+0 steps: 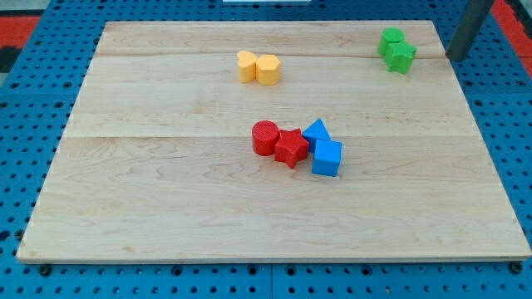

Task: Slide green star towards yellow hexagon

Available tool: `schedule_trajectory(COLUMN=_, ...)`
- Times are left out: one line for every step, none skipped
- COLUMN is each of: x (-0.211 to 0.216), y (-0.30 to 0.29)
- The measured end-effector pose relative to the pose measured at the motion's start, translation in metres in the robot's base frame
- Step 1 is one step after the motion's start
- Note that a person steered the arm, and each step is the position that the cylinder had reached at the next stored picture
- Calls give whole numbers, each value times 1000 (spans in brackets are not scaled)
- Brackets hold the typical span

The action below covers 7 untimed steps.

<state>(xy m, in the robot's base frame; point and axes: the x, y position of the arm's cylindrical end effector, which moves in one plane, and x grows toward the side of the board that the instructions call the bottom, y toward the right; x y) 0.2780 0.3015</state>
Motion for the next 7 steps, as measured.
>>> schedule_trajectory(x=-6, y=-34)
schedule_trajectory(x=-1, y=-72)
schedule_trajectory(x=14, y=-93)
schedule_trajectory(x=30, y=-116)
schedule_trajectory(x=53, y=-129)
schedule_trajectory(x=81, y=-131)
schedule_trajectory(x=84, y=-140)
